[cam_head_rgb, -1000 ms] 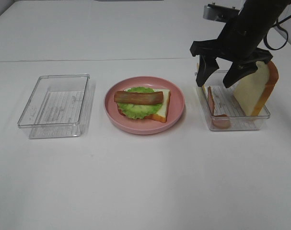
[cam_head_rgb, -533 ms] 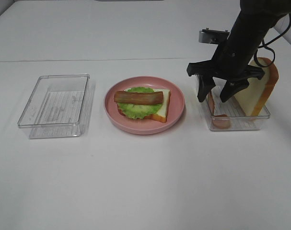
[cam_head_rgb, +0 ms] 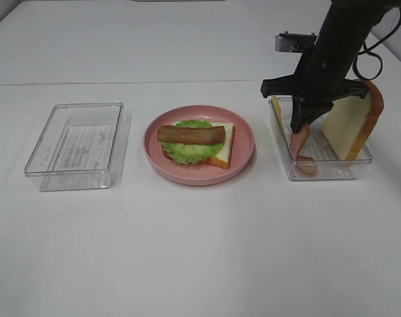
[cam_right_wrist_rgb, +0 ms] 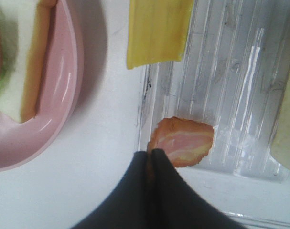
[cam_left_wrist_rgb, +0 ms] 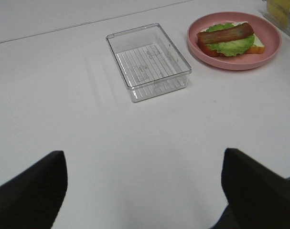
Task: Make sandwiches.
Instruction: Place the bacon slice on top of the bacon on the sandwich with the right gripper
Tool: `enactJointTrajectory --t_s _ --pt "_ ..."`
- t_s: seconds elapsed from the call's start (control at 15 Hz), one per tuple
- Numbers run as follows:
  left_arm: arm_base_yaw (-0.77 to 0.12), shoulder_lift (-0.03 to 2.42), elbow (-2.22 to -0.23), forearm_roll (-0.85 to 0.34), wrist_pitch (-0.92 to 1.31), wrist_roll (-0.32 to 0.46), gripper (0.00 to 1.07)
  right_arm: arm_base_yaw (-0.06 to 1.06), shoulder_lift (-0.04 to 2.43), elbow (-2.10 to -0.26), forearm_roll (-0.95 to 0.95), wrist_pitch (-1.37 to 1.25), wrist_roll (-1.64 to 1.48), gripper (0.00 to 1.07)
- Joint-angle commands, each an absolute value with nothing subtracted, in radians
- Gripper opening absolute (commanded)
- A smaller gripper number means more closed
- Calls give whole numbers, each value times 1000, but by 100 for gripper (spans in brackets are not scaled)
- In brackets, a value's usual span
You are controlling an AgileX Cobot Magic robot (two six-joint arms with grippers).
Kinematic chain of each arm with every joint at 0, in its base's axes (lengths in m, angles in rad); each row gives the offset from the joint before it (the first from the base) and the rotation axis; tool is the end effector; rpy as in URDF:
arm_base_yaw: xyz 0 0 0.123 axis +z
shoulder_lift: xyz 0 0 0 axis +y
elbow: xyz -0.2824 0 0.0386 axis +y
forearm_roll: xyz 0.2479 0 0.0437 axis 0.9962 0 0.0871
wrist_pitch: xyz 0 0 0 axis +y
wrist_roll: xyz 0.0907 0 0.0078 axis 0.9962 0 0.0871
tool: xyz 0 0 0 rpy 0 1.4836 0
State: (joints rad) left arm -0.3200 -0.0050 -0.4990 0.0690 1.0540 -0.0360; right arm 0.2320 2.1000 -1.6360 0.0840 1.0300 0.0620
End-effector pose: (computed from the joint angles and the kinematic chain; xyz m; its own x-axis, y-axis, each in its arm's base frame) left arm -0.0033 0.0069 0.2776 -0.4234 0.1384 -0.8953 0.2623 0.9647 0.0250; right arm 0.4189 0.1057 0.1858 -0.9799 -0.1238 -0.1564 -0.1386 0.9864 0.0879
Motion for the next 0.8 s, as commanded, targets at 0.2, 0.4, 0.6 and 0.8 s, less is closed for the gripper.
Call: enactJointTrajectory --t_s 0.2,0.4,0.6,0.8 --pt "-324 -25 -497 61 1044 -35 84 236 2026 -1714 101 1148 50 0" --pt "-324 -25 -497 61 1044 -35 84 236 1939 -1740 190 1176 0 0" --pt "-324 -25 -497 61 1044 -35 84 237 1874 -1740 364 1189 -79 0" --pt "-324 -25 -497 61 1044 -35 84 263 1903 -1737 615 1119 -176 0"
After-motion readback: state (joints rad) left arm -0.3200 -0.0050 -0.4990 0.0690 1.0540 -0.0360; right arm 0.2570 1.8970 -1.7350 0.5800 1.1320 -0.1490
